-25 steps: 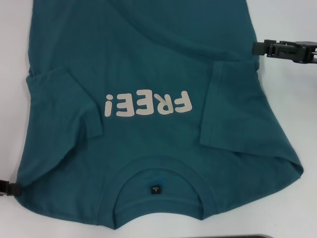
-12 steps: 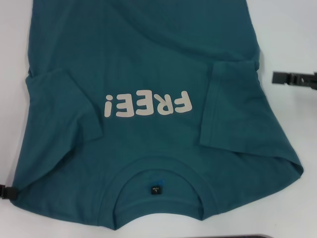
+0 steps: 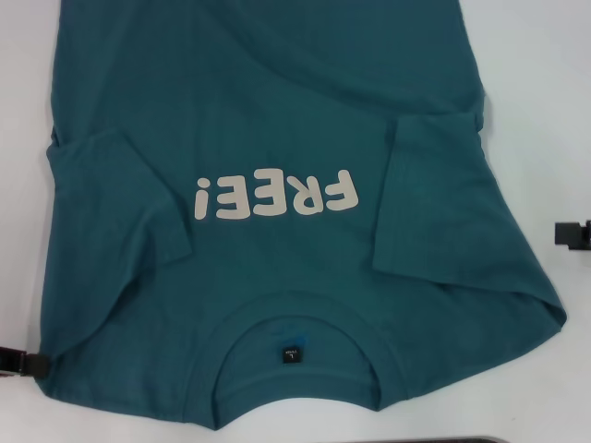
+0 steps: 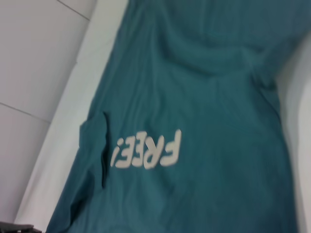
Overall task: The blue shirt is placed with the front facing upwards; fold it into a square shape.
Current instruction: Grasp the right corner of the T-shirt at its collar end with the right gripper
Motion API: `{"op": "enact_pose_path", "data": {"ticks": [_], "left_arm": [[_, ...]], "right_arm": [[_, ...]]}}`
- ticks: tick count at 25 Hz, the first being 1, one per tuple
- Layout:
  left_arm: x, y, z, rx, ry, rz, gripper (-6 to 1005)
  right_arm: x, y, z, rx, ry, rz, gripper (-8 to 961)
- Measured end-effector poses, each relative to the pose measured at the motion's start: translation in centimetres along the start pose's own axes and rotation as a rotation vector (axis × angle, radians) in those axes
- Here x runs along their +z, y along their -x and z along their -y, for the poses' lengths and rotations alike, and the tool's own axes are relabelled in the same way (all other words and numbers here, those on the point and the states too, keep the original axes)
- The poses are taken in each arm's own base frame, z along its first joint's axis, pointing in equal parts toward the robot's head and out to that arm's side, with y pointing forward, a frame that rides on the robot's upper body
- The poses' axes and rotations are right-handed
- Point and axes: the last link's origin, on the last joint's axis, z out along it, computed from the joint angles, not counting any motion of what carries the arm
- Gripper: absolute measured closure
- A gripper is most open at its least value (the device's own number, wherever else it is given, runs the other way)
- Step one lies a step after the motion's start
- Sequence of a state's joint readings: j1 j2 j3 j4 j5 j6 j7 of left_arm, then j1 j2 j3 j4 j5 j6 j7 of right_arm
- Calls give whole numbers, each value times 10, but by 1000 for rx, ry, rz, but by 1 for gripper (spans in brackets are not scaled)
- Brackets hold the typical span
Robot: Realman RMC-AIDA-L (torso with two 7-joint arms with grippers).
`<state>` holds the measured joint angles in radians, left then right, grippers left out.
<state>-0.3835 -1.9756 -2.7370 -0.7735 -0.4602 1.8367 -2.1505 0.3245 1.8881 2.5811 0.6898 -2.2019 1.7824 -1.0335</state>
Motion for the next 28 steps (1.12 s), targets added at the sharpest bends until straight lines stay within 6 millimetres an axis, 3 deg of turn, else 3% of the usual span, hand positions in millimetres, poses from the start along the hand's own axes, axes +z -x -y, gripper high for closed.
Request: {"op": "enact_pose_path", "data": {"ticks": [13, 28], "left_arm": [[4, -3, -3, 16, 4, 5, 986], [4, -6, -4, 26, 3, 7, 987]], "right_arm": [[-5, -22, 8, 85, -51, -117, 129], [1, -25, 10, 106, -66, -152, 129]]}}
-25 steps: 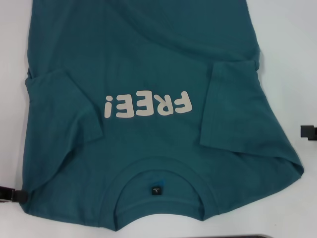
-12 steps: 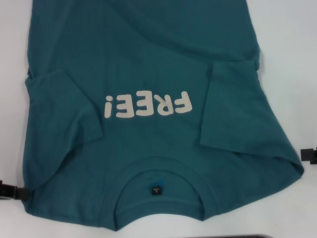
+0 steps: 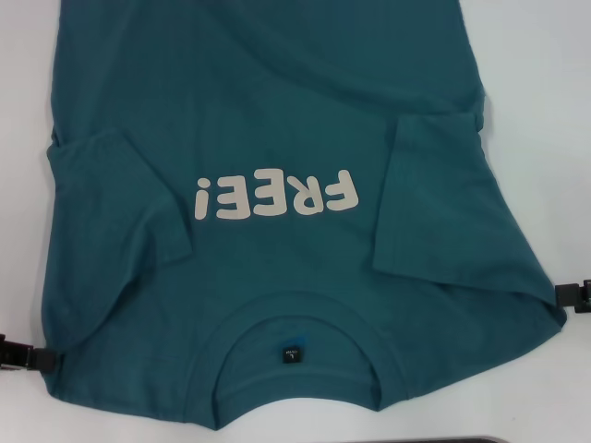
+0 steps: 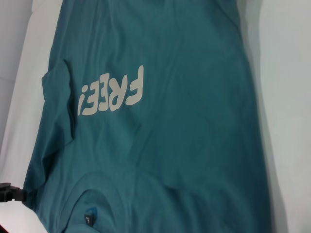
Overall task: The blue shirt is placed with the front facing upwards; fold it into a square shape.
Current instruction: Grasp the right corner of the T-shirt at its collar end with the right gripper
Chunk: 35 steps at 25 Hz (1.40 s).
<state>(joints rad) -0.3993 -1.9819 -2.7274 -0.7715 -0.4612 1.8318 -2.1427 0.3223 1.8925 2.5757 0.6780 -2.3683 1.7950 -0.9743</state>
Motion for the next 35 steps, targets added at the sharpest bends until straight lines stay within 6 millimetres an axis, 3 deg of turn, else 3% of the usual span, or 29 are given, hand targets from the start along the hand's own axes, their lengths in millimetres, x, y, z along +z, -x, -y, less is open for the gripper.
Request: {"op": "enact_pose_path", "data": {"ticks": [35], "left_arm": [[1, -10, -4, 28, -4, 8, 987]], "right_arm": [[18, 12, -2, -20, -43, -41, 131]]}}
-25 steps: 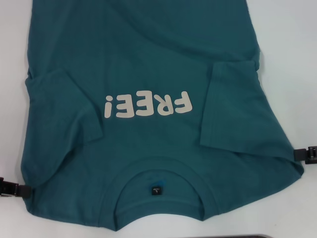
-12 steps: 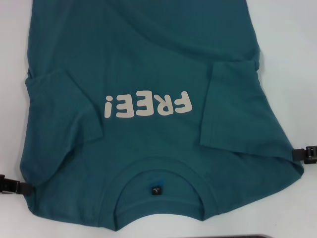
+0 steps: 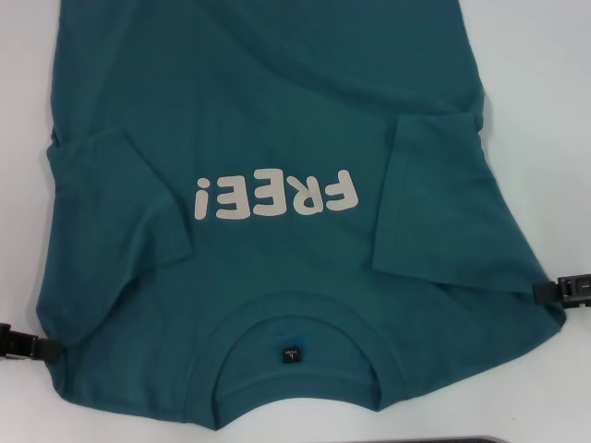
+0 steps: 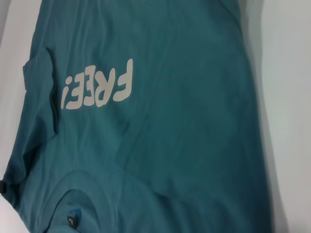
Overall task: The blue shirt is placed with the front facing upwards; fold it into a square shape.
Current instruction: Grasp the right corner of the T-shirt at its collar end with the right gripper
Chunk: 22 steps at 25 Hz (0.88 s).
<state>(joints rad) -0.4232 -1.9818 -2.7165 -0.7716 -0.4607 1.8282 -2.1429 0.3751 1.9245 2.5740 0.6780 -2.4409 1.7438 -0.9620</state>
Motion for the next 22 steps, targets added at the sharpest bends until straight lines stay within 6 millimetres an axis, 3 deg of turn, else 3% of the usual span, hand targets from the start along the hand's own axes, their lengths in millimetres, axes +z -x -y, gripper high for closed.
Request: {"op": "enact_pose_path", "data": {"ticks": [15, 22], "left_arm": [[1, -3, 0, 6, -4, -2, 987], [3, -5, 0, 7, -3, 0, 986]], "right_arm": [[0, 2, -21, -64, 126, -19, 131], [-4, 1, -18, -59, 124, -2, 131]]}}
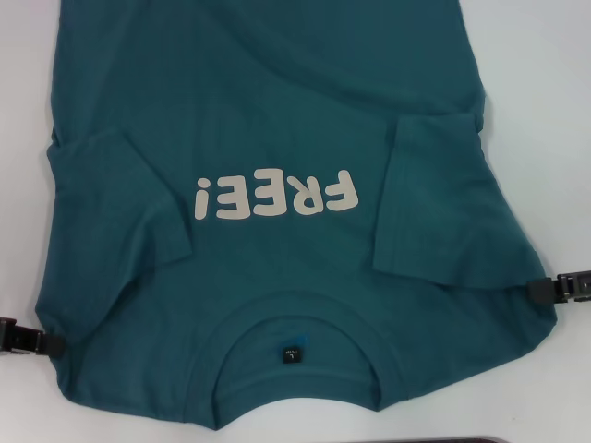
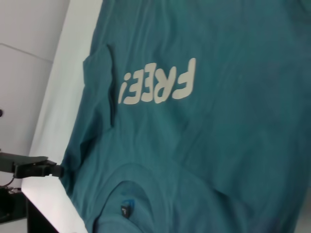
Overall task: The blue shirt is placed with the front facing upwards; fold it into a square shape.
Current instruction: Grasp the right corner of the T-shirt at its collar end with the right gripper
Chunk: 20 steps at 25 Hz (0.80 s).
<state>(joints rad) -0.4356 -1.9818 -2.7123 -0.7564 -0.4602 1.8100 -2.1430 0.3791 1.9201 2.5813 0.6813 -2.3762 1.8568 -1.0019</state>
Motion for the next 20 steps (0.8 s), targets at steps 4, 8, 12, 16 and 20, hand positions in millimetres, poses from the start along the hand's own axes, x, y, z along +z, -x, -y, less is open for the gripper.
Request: {"op": "enact_pose_path", "data": {"ticks": [4, 8, 12, 16, 20], "left_arm": [[0, 0, 0, 0, -1, -1, 986], [2, 0, 0, 3, -1, 3, 987], [4, 0, -1, 5, 0, 7, 987], [3, -1, -1, 7, 2, 4, 987], [1, -2, -2, 12, 3, 4, 986]], "right_arm": [[-4, -4, 4, 14, -19, 9, 131], [-6, -9, 9, 36, -48, 3, 131], [-8, -13, 12, 50, -66, -7, 132], [-10, -15, 14, 59, -75, -9, 132], [-11, -17, 15, 64, -78, -7, 132]]}}
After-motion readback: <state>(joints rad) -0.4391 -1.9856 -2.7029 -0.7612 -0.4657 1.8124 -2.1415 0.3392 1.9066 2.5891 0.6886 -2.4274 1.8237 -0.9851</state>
